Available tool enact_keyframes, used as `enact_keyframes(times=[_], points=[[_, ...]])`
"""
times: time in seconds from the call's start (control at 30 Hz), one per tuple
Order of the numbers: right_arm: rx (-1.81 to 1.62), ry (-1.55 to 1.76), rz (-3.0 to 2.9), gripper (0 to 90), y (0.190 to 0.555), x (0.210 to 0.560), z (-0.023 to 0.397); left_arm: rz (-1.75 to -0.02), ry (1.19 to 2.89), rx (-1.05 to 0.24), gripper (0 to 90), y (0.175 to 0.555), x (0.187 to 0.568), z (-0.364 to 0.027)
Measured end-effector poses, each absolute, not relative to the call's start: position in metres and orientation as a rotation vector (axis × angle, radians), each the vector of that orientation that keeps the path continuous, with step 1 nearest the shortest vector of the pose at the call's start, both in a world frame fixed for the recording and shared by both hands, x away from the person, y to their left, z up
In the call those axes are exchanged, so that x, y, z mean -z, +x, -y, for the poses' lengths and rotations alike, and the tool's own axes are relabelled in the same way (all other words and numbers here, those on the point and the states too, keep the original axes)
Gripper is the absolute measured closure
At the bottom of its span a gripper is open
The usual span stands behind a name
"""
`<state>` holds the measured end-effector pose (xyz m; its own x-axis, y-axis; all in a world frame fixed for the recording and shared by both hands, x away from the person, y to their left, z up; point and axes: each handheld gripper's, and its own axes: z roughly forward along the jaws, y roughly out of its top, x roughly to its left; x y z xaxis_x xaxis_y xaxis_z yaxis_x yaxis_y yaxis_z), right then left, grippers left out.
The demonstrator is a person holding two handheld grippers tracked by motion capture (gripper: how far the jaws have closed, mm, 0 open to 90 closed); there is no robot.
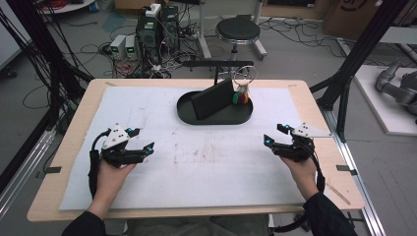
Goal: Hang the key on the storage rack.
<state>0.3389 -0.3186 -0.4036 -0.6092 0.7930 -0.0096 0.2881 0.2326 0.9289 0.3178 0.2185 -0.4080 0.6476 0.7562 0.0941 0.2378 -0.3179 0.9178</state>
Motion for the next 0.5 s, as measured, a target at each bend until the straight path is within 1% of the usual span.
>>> enact_keyframes(times=[0.5], points=[[-1.354, 1.018, -2.021, 27.4, 0.3425, 0.4051, 0.3262, -0.800, 1.872, -0.660, 25.9, 0.3191, 0.4090, -0.2209]])
